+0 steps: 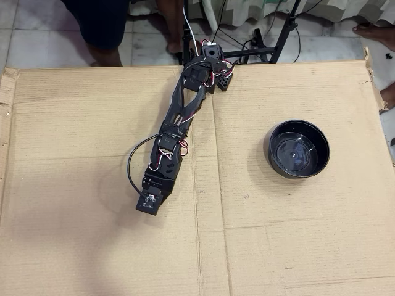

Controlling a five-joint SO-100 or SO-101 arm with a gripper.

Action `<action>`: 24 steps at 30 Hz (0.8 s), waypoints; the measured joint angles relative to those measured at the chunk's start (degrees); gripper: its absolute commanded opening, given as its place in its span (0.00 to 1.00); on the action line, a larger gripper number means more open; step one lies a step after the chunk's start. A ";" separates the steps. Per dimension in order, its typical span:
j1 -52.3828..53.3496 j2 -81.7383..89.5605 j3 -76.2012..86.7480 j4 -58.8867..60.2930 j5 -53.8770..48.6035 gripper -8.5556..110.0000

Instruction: Grasp a lego block and put it in the bin.

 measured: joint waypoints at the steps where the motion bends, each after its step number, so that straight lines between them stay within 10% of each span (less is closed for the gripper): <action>1: 0.00 0.00 0.00 0.00 0.00 0.07; 24: -25.58 17.67 -0.79 18.02 14.85 0.07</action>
